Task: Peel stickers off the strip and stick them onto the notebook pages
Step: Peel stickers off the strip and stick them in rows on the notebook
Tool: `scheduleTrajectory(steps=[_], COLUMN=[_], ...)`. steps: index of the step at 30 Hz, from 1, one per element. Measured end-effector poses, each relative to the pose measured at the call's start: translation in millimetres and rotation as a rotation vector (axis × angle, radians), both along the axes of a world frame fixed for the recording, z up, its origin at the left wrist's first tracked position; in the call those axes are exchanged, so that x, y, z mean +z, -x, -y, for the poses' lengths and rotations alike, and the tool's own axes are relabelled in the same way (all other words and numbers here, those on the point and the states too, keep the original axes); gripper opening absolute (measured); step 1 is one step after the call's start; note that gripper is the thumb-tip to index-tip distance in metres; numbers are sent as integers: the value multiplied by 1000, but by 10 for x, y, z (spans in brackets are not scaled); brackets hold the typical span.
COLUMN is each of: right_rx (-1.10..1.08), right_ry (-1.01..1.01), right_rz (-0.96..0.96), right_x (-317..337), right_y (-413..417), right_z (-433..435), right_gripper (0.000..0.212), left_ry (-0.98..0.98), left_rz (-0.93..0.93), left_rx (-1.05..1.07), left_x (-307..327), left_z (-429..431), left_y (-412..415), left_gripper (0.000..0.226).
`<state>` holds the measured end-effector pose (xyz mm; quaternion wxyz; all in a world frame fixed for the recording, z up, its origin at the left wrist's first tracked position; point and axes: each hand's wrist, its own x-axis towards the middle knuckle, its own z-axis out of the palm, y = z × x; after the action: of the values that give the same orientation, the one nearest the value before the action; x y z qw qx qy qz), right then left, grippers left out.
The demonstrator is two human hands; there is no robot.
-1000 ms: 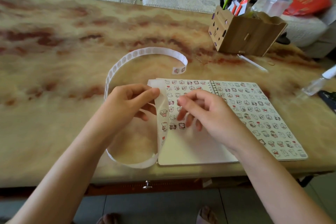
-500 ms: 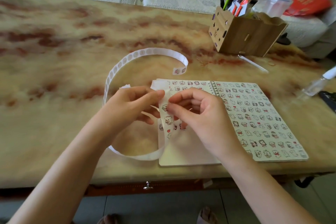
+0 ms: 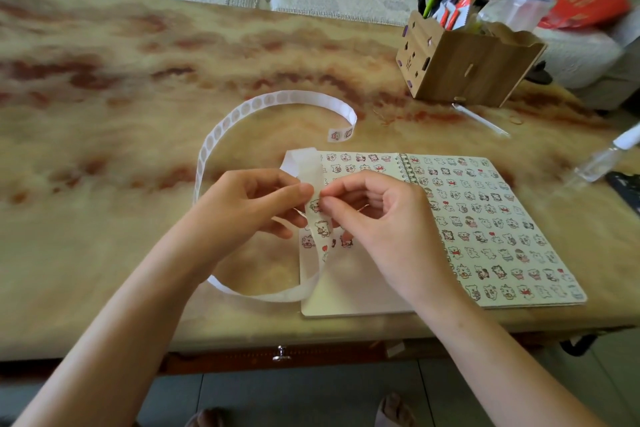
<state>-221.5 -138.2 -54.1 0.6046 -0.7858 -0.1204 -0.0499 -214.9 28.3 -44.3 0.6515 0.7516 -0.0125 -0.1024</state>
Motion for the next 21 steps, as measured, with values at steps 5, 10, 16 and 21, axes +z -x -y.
scheduleTrajectory(steps=[5,10,16,21], right_rx=[-5,-10,-6,6], right_ry=[44,86,208,308], right_rz=[22,35,49,74], right_x=[-13,-7,-6,-9], right_y=[1,-1,10,14], right_z=[1,8,3,2], right_gripper=[11,8,5,4], left_ry=[-8,-16,-46,-37], left_rz=[-3,1,-17,-74], left_rx=[-8,6,43,61], left_x=[7,15,-1,-15], left_z=[0,15,23,9], left_y=[-1,5,2,6], left_gripper=[17,19,16,15])
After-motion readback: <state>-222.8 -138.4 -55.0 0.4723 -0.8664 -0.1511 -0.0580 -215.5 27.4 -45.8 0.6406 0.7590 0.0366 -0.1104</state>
